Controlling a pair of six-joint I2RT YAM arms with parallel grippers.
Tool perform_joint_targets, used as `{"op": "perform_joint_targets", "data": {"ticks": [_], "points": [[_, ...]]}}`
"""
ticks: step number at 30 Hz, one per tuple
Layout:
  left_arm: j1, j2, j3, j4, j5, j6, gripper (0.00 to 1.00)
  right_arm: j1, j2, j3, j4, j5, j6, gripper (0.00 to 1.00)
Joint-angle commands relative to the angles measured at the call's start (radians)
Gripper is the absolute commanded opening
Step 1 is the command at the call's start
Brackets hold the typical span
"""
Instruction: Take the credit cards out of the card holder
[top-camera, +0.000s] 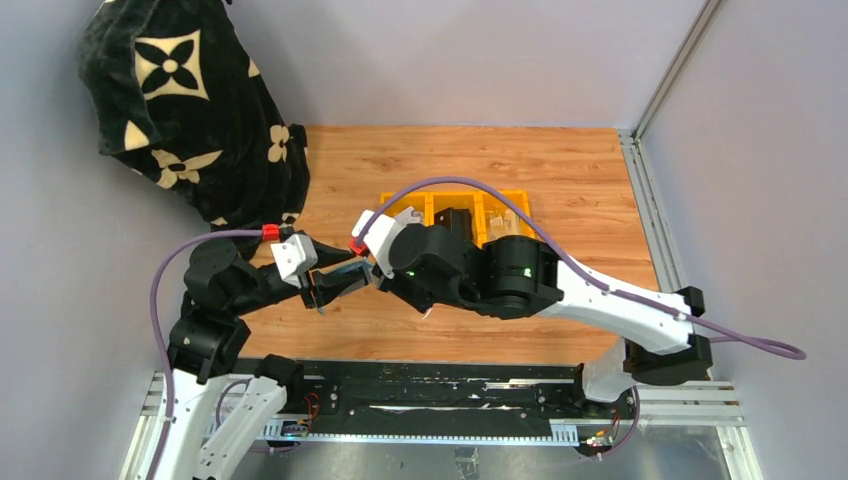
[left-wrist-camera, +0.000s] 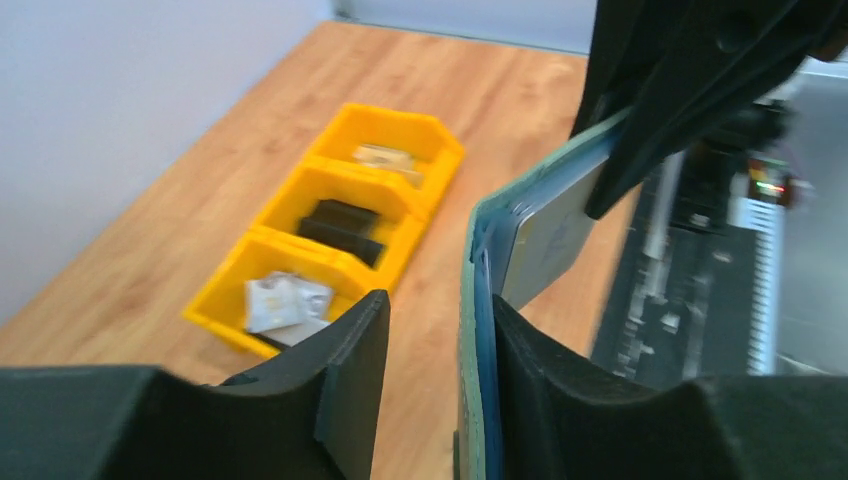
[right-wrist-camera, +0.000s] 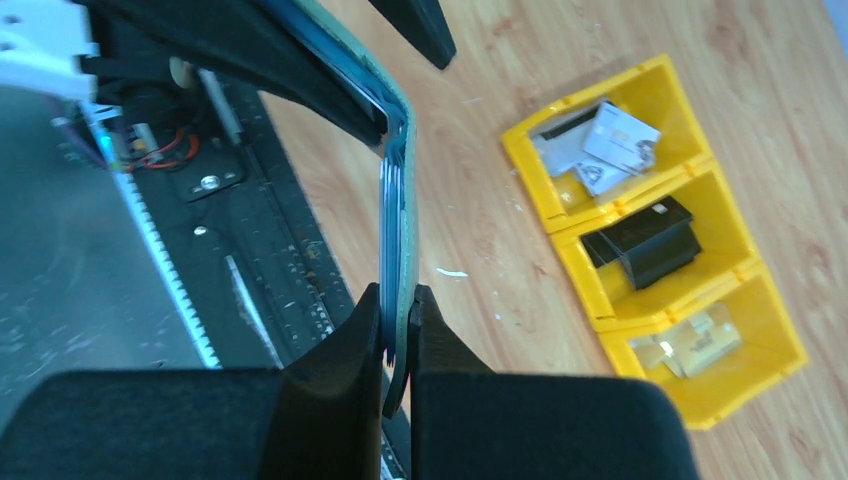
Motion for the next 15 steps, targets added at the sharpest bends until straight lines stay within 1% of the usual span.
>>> {"op": "perform_joint_targets", "data": {"ticks": [1, 4, 6, 10, 12, 15], "points": [[-0.004, 0.086, 0.091, -0.271, 0.239, 0.066, 0.44, -0.023, -0.106, -0.096, 0.148, -0.208, -0.035, 0.00], [-0.003, 0.116, 0.133, -0.361, 0.324, 0.074, 0.37, -0.057, -0.168, -0.161, 0.189, -0.297, -0.030, 0.00], [-0.004, 0.136, 0.153, -0.398, 0.378, 0.052, 0.32, -0.086, -0.200, -0.197, 0.212, -0.370, -0.021, 0.00], [-0.004, 0.161, 0.187, -0.439, 0.418, 0.028, 0.20, -0.122, -0.260, -0.260, 0.255, -0.468, -0.016, 0.00], [-0.004, 0.166, 0.206, -0.440, 0.434, 0.010, 0.18, -0.133, -0.274, -0.278, 0.266, -0.495, -0.015, 0.00], [-0.004, 0.178, 0.232, -0.440, 0.466, -0.030, 0.18, -0.158, -0.284, -0.296, 0.273, -0.542, -0.011, 0.00]]}}
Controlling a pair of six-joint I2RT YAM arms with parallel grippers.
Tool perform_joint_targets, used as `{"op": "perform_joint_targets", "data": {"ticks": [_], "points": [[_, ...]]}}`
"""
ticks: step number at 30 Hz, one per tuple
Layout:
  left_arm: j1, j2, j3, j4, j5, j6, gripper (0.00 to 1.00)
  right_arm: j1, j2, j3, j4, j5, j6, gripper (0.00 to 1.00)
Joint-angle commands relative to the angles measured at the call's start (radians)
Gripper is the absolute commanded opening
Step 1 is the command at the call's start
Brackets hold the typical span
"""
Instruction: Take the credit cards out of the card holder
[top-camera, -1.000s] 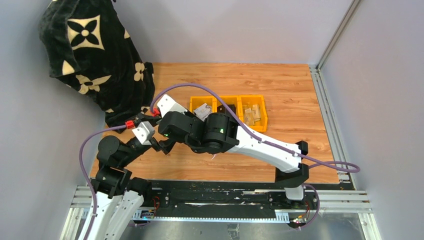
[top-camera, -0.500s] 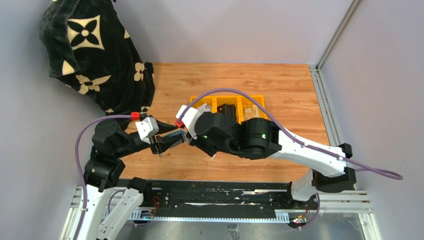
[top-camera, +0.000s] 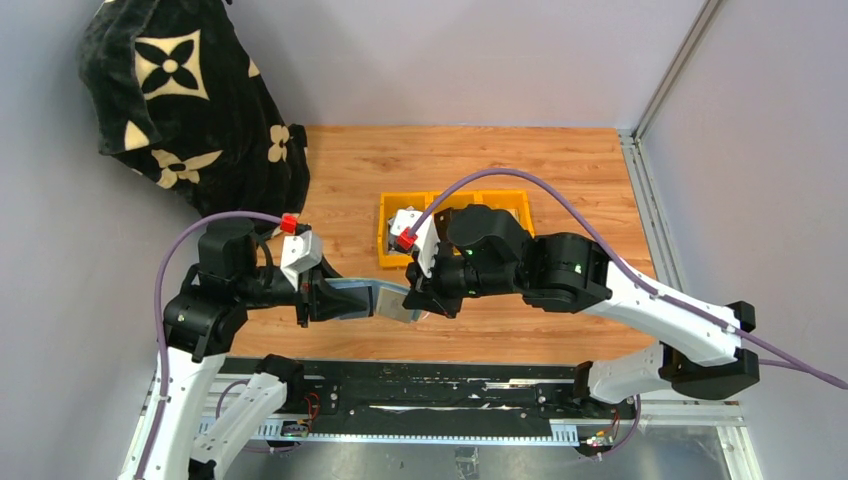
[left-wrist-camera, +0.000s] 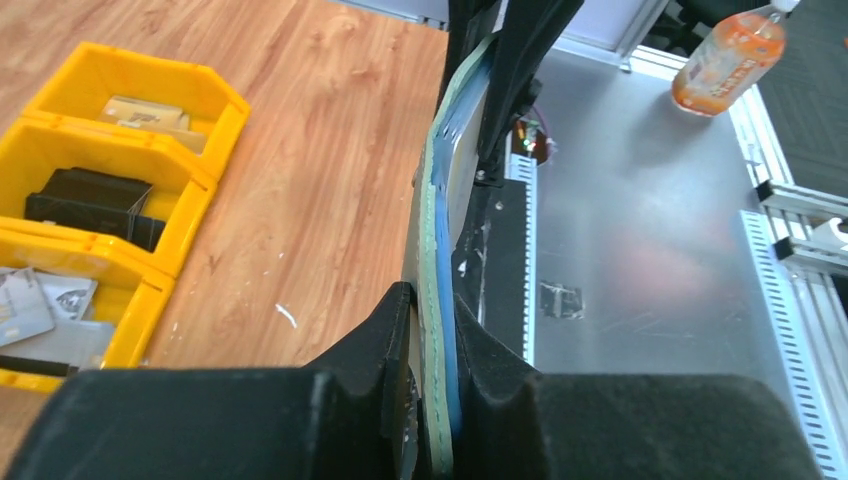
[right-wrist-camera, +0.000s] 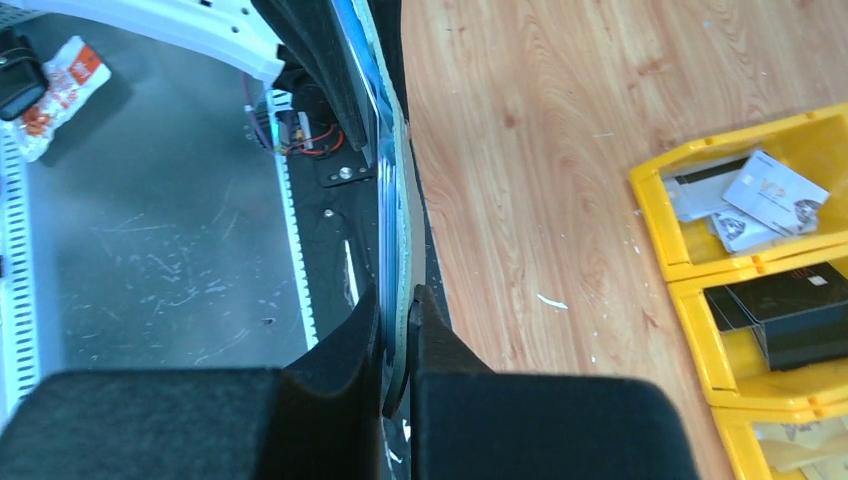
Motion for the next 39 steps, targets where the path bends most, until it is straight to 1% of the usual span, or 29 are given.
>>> {"op": "perform_joint_targets", "data": {"ticks": [1, 3, 5, 7, 9, 11, 13, 16, 24, 27, 31, 32, 33, 34, 35, 37, 39], "points": [[-0.004, 0.018, 0.057, -0.048, 0.092, -0.074, 0.19, -0.043, -0.041, -0.031, 0.089, -0.135, 0.005, 0.00], [-0.003, 0.022, 0.068, -0.048, 0.093, -0.094, 0.23, -0.060, -0.043, -0.041, 0.092, -0.162, 0.007, 0.00], [-0.004, 0.021, 0.073, -0.053, 0.107, -0.096, 0.32, -0.078, -0.043, -0.048, 0.095, -0.195, 0.010, 0.00], [-0.004, 0.013, 0.071, -0.053, 0.101, -0.089, 0.34, -0.090, -0.042, -0.053, 0.094, -0.222, 0.011, 0.00], [-0.004, 0.007, 0.078, -0.076, 0.069, -0.063, 0.34, -0.101, -0.042, -0.056, 0.091, -0.235, 0.012, 0.00], [-0.004, 0.008, 0.096, -0.134, 0.024, 0.023, 0.32, -0.109, -0.046, -0.062, 0.087, -0.246, 0.014, 0.00], [-0.004, 0.001, 0.106, -0.141, -0.072, 0.058, 0.25, -0.116, -0.049, -0.066, 0.089, -0.257, 0.017, 0.00], [-0.004, -0.008, 0.124, -0.145, -0.129, 0.080, 0.20, -0.118, -0.042, -0.066, 0.087, -0.275, 0.016, 0.00], [-0.004, -0.003, 0.152, -0.155, -0.058, 0.023, 0.19, -0.142, -0.036, -0.076, 0.090, -0.318, 0.012, 0.00], [-0.004, 0.010, 0.149, -0.158, -0.011, -0.013, 0.12, -0.149, -0.037, -0.077, 0.093, -0.334, 0.010, 0.00], [-0.004, 0.028, 0.147, -0.158, 0.008, -0.047, 0.00, -0.167, -0.045, -0.092, 0.102, -0.353, 0.009, 0.00], [-0.003, 0.032, 0.150, -0.158, 0.018, -0.053, 0.00, -0.174, -0.049, -0.102, 0.109, -0.352, 0.008, 0.00], [-0.004, 0.038, 0.150, -0.159, 0.025, -0.063, 0.00, -0.182, -0.054, -0.109, 0.122, -0.351, 0.010, 0.02], [-0.003, 0.046, 0.152, -0.161, 0.031, -0.084, 0.00, -0.193, -0.059, -0.122, 0.138, -0.356, 0.014, 0.09], [-0.003, 0.060, 0.152, -0.161, 0.036, -0.099, 0.00, -0.203, -0.062, -0.126, 0.153, -0.359, 0.019, 0.21], [-0.003, 0.091, 0.147, -0.159, 0.048, -0.157, 0.00, -0.218, -0.072, -0.132, 0.195, -0.357, 0.026, 0.38], [0.000, 0.125, 0.144, -0.157, 0.046, -0.197, 0.00, -0.229, -0.087, -0.129, 0.221, -0.333, 0.034, 0.48]]}}
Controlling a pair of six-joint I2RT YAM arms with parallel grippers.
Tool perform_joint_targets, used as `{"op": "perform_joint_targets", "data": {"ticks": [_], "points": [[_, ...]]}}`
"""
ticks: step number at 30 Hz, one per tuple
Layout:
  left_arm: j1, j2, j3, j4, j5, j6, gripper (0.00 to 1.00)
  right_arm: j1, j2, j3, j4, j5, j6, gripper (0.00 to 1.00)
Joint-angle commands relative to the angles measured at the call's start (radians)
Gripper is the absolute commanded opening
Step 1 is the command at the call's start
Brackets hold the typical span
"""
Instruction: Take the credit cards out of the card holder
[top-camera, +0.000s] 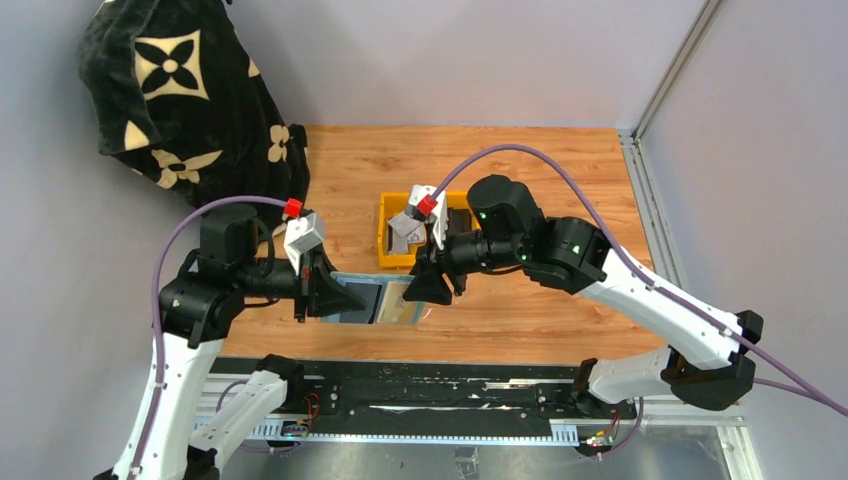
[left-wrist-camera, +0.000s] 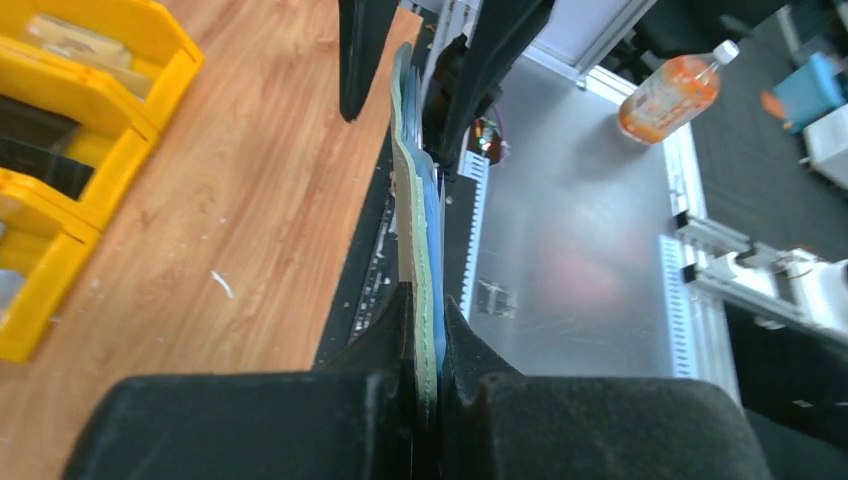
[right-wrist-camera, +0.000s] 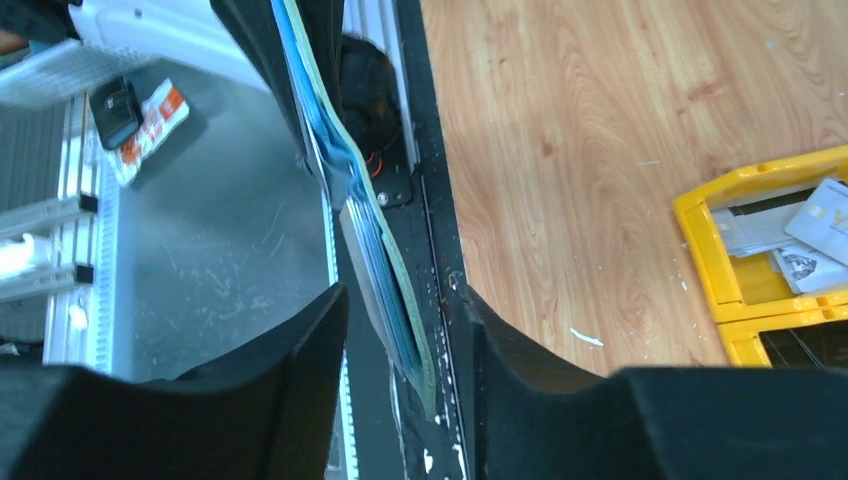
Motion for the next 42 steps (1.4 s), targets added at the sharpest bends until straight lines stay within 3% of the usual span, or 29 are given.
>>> {"op": "perform_joint_targets", "data": {"ticks": [1, 3, 7, 10, 13, 18, 26, 34, 42], "points": [[0.004, 0.072, 0.018, -0.005, 0.041, -0.120, 0.00, -0.041, -0.057, -0.007, 0.107, 0.053, 0.021, 0.52], [0.016, 0.094, 0.023, 0.009, 0.016, -0.162, 0.00, -0.052, -0.087, -0.016, 0.147, 0.116, 0.037, 0.59], [0.029, 0.102, -0.003, 0.114, -0.070, -0.307, 0.00, -0.058, -0.162, -0.062, 0.243, 0.222, 0.127, 0.62], [0.031, 0.067, -0.063, 0.283, -0.138, -0.468, 0.00, -0.058, -0.196, -0.129, 0.351, 0.172, 0.222, 0.62], [0.033, 0.031, -0.115, 0.432, -0.176, -0.595, 0.00, -0.058, -0.162, -0.201, 0.464, 0.027, 0.346, 0.62], [0.033, 0.021, -0.142, 0.562, -0.126, -0.723, 0.00, -0.058, -0.100, -0.301, 0.645, -0.092, 0.480, 0.62], [0.033, -0.006, -0.160, 0.683, -0.013, -0.846, 0.00, -0.061, -0.080, -0.317, 0.653, -0.095, 0.488, 0.61], [0.033, -0.020, -0.167, 0.763, 0.086, -0.926, 0.00, -0.105, -0.094, -0.306, 0.686, -0.121, 0.503, 0.52], [0.033, -0.032, -0.174, 0.756, 0.091, -0.926, 0.00, -0.116, -0.038, -0.234, 0.743, -0.188, 0.561, 0.32]]}}
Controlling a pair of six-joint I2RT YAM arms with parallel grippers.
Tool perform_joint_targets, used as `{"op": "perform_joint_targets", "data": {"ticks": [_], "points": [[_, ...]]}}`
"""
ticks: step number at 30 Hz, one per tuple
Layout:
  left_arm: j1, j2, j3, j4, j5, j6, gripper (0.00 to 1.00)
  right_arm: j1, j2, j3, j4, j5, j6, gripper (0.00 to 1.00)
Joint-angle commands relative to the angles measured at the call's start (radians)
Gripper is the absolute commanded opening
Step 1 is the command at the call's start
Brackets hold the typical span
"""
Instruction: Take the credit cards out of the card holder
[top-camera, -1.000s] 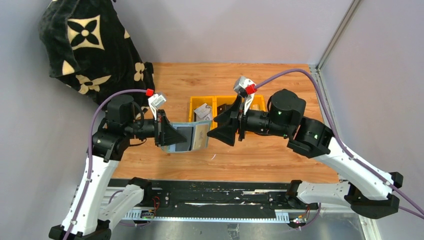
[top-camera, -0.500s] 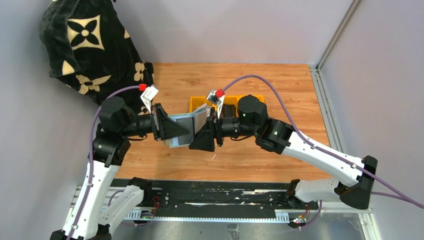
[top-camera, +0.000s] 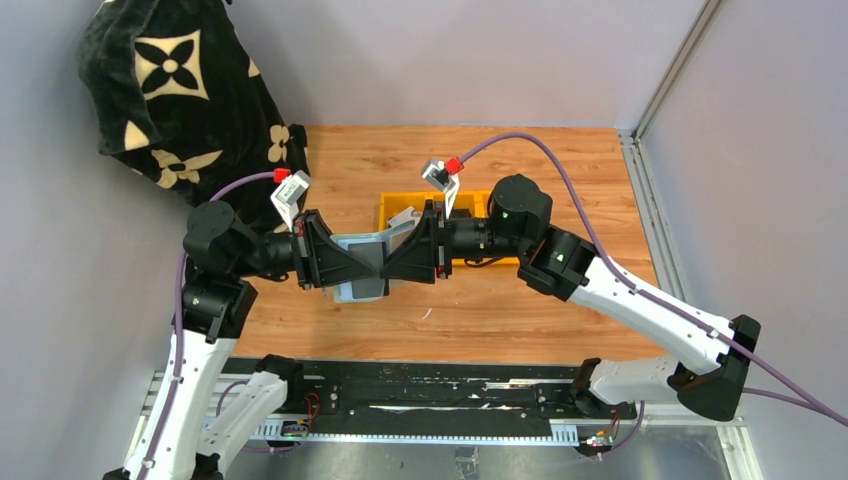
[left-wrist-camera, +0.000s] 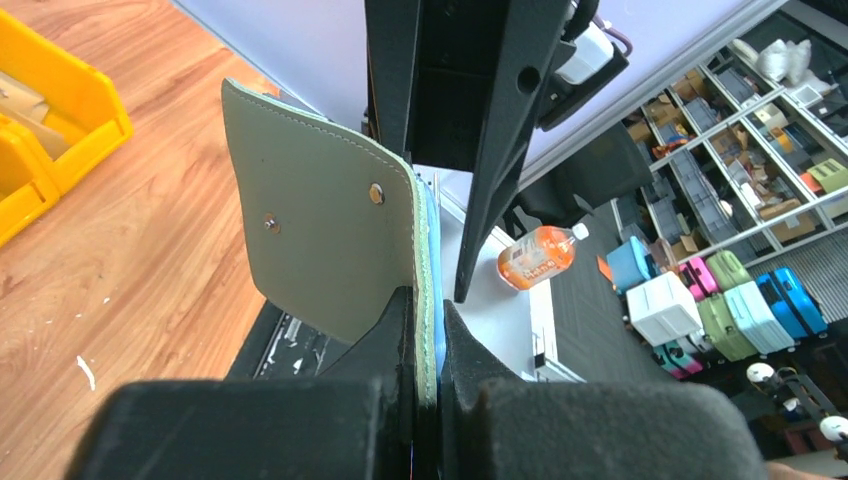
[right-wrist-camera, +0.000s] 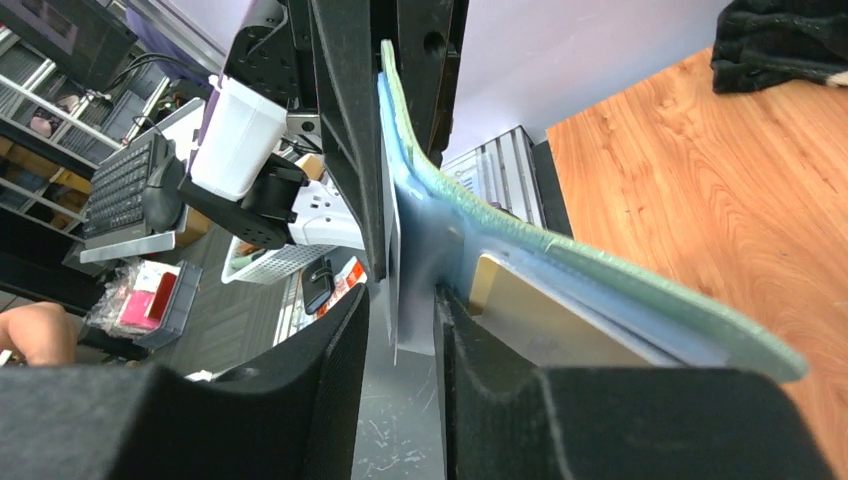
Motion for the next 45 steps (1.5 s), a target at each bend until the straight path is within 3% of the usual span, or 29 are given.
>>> {"op": "perform_joint_targets", "data": {"ticks": [1, 6, 11, 18, 24, 26, 28, 30, 35, 40, 41, 44, 45], "points": [[0.000, -0.020, -0.006, 0.033, 0.065, -0.029, 0.00, -0.016, 0.035, 0.051, 0.070, -0.027, 0.042, 0.30], [0.000, -0.034, -0.007, 0.016, 0.075, -0.013, 0.00, -0.025, 0.042, 0.040, 0.111, -0.051, 0.076, 0.18], [0.000, -0.030, -0.010, -0.004, 0.078, -0.005, 0.11, -0.040, 0.014, 0.006, 0.147, -0.067, 0.101, 0.00], [0.000, -0.020, -0.010, 0.028, 0.088, -0.044, 0.15, -0.047, -0.026, -0.071, 0.199, -0.088, 0.133, 0.00], [0.000, -0.017, -0.010, 0.060, 0.111, -0.086, 0.27, -0.051, -0.060, -0.102, 0.211, -0.093, 0.134, 0.00], [0.000, -0.019, -0.011, 0.074, 0.109, -0.094, 0.22, -0.051, -0.062, -0.104, 0.212, -0.099, 0.135, 0.00], [0.000, -0.017, -0.010, 0.087, 0.109, -0.108, 0.11, -0.051, -0.063, -0.105, 0.213, -0.109, 0.137, 0.01], [0.000, -0.017, -0.010, 0.093, 0.109, -0.117, 0.06, -0.053, -0.069, -0.111, 0.213, -0.115, 0.136, 0.08], [0.000, -0.017, -0.009, 0.095, 0.100, -0.122, 0.04, -0.054, -0.069, -0.114, 0.253, -0.114, 0.163, 0.24], [0.000, -0.016, -0.002, 0.100, 0.094, -0.128, 0.03, -0.054, -0.042, -0.090, 0.263, -0.134, 0.181, 0.28], [0.000, -0.016, 0.000, 0.099, 0.093, -0.128, 0.03, -0.054, -0.040, -0.091, 0.266, -0.134, 0.184, 0.25], [0.000, -0.018, 0.004, 0.099, 0.092, -0.130, 0.03, -0.054, -0.048, -0.101, 0.277, -0.132, 0.187, 0.01], [0.000, -0.017, 0.004, 0.099, 0.092, -0.131, 0.03, -0.056, -0.052, -0.106, 0.277, -0.131, 0.185, 0.00]]}}
